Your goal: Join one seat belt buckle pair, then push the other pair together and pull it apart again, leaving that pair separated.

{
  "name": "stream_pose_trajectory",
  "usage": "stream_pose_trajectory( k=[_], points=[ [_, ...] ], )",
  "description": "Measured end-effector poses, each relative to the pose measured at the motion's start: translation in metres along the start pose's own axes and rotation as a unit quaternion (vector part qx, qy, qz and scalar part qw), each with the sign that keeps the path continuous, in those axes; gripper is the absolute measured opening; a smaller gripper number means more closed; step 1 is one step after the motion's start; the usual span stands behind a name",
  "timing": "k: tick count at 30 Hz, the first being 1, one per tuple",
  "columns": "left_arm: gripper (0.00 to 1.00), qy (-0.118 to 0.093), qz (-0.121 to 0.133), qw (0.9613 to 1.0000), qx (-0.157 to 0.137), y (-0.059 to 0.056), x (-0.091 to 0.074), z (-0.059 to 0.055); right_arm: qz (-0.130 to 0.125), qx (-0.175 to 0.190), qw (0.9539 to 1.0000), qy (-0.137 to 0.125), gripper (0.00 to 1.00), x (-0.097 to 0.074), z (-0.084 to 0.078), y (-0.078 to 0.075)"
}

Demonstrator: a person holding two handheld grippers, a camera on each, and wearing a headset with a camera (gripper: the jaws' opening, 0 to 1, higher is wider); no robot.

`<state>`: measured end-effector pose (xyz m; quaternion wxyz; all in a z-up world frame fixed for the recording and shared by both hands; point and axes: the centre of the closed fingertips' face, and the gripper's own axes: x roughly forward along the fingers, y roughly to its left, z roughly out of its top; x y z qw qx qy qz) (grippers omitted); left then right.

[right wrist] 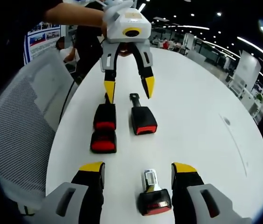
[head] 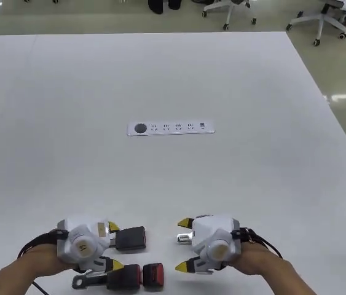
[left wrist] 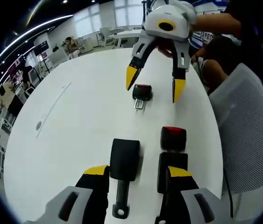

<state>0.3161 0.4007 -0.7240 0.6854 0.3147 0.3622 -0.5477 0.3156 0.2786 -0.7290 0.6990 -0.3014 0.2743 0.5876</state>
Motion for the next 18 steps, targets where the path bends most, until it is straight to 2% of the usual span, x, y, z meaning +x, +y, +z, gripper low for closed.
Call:
stream_pose_trajectory(
  k=[5, 8, 18],
  points=[
    [0.49, 0.003, -0.003, 1.0, 0.002, 0.007, 0.004, -0.001, -0.005, 0.004, 0.9999, 0.008, 0.56, -0.005, -0.011, -0.01],
    [0.49, 0.008, -0.005, 0.9999, 0.005, 0.011, 0.006, 0.0, -0.009, 0.004, 0.9997, 0.02, 0.55, -0.009, -0.022, -0.019],
    [0.46, 0.029, -0.011, 0.9994, 0.016, 0.019, 0.016, -0.004, -0.003, 0.003, 0.9991, 0.043, 0.53, -0.019, -0.045, -0.029]
  ],
)
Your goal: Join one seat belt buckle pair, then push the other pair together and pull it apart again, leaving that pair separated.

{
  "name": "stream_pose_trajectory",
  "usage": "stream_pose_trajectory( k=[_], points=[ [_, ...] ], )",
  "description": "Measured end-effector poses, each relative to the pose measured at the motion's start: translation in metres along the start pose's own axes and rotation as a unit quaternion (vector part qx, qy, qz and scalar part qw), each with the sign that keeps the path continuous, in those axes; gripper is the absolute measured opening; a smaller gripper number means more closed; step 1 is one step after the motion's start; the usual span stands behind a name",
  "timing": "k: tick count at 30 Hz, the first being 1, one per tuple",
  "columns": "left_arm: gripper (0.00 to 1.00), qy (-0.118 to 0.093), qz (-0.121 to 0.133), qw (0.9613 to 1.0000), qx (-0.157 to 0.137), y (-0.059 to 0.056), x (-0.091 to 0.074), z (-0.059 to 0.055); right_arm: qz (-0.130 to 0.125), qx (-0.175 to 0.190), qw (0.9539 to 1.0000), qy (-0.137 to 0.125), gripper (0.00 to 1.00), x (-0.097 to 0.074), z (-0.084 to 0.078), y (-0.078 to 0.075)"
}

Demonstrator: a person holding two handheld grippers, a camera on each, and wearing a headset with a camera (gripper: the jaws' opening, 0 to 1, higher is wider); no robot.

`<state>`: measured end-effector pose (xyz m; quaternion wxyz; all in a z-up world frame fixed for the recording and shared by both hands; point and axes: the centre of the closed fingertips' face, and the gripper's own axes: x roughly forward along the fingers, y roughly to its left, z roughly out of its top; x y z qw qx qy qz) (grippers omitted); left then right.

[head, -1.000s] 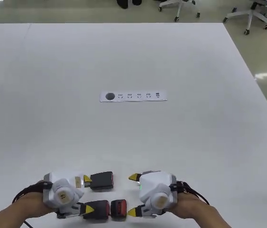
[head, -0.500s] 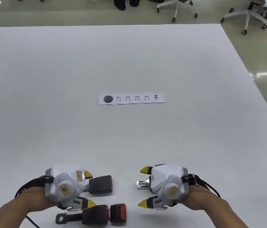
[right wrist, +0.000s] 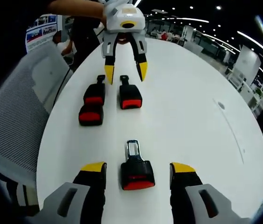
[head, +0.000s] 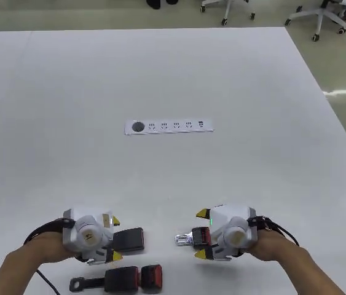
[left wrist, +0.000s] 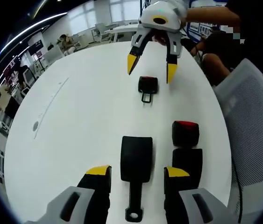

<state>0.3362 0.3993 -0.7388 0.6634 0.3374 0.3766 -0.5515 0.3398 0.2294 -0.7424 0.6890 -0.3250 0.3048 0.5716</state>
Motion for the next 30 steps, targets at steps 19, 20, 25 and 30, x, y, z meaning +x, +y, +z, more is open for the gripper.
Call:
stream_pose_trajectory(
  k=[19, 20, 25, 30],
  points=[
    [0.4, 0.054, -0.023, 0.9981, 0.016, 0.001, 0.025, -0.019, 0.037, -0.018, 0.9984, 0.038, 0.4, 0.01, -0.029, 0.001],
    [0.39, 0.056, -0.024, 0.998, 0.016, 0.001, 0.026, -0.02, 0.041, -0.021, 0.9982, 0.039, 0.39, 0.012, -0.03, 0.002],
    [0.34, 0.061, -0.026, 0.9977, 0.016, 0.002, 0.03, -0.021, 0.05, -0.025, 0.9974, 0.045, 0.37, 0.013, -0.032, 0.003],
    [0.33, 0.061, -0.032, 0.9976, 0.012, 0.002, 0.03, -0.02, 0.055, -0.028, 0.9971, 0.045, 0.33, 0.015, -0.033, 0.004]
  ],
)
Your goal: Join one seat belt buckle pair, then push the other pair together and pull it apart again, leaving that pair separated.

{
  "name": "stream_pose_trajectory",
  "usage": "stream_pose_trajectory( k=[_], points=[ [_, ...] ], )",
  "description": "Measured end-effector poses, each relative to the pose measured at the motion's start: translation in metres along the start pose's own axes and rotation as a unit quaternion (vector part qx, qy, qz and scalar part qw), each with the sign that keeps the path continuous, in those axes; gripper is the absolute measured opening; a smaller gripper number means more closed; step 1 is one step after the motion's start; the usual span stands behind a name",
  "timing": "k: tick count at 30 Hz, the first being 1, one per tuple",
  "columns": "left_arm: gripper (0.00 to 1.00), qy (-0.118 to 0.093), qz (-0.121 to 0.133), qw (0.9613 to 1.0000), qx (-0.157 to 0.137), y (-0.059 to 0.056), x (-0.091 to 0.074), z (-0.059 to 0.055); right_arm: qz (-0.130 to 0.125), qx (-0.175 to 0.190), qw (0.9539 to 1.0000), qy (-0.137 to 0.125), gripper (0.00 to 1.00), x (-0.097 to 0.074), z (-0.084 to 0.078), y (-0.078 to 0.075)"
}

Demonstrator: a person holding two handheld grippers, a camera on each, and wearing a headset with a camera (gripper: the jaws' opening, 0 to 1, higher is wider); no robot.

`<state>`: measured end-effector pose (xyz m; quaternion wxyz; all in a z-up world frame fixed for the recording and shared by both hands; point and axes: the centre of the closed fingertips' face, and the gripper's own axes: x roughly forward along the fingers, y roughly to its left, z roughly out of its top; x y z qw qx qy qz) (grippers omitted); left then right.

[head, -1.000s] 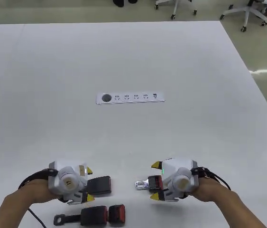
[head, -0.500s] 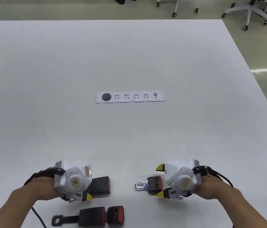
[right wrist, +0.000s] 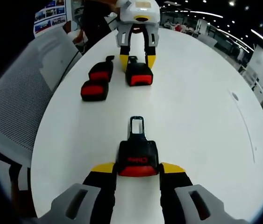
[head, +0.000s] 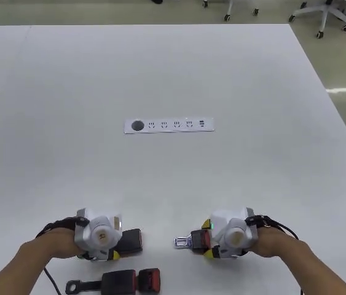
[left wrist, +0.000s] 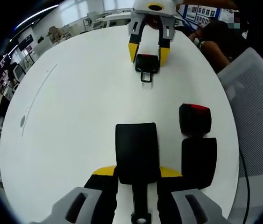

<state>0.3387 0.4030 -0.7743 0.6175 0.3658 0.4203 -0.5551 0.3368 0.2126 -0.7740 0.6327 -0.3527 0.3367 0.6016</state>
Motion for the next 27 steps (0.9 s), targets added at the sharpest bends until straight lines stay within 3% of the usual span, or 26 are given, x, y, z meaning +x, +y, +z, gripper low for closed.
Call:
stream_pose_trajectory(
  k=[14, 27],
  points=[
    [0.32, 0.006, -0.017, 0.9992, 0.035, -0.0008, 0.0003, -0.0016, -0.002, -0.007, 1.0, 0.001, 0.31, 0.0069, -0.0034, -0.0017],
    [0.32, 0.023, -0.025, 0.9978, 0.057, 0.0, 0.0019, -0.0036, -0.002, -0.009, 1.0, -0.001, 0.31, 0.004, 0.0037, -0.0012]
  ],
)
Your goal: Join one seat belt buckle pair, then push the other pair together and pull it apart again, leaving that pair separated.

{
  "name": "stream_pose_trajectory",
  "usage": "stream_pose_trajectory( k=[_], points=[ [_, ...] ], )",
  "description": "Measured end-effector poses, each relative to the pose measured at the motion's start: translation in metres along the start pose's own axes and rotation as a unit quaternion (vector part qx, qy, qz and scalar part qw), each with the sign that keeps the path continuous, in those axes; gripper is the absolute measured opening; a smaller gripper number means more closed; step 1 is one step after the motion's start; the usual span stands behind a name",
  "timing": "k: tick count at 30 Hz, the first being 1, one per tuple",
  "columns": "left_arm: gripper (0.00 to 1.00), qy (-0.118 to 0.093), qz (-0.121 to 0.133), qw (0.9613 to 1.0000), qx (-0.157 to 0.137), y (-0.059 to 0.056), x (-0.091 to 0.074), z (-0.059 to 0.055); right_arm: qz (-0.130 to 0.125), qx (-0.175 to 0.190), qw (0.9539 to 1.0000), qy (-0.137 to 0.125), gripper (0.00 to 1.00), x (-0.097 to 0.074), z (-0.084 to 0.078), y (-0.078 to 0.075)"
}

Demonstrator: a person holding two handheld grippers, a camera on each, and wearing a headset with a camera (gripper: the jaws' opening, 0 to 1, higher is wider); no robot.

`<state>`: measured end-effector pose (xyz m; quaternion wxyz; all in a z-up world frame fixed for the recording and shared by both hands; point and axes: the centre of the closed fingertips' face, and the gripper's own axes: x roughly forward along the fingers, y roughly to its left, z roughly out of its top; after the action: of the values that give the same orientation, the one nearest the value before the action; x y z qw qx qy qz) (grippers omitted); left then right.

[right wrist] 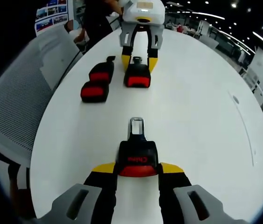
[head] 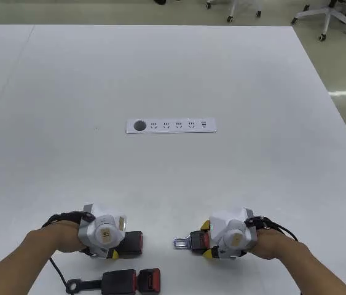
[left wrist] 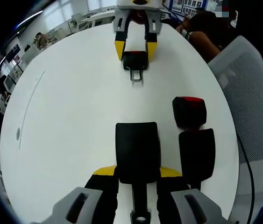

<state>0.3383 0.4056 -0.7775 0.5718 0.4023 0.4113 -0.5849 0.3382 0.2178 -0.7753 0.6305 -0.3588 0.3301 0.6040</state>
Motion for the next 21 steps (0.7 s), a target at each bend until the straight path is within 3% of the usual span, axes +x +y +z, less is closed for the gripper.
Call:
stream_pose_trajectory(
  k=[21],
  points=[
    [0.32, 0.013, 0.001, 0.9999, -0.008, -0.001, -0.001, 0.001, 0.001, -0.002, 1.0, -0.009, 0.31, 0.008, 0.019, 0.002]
  ],
)
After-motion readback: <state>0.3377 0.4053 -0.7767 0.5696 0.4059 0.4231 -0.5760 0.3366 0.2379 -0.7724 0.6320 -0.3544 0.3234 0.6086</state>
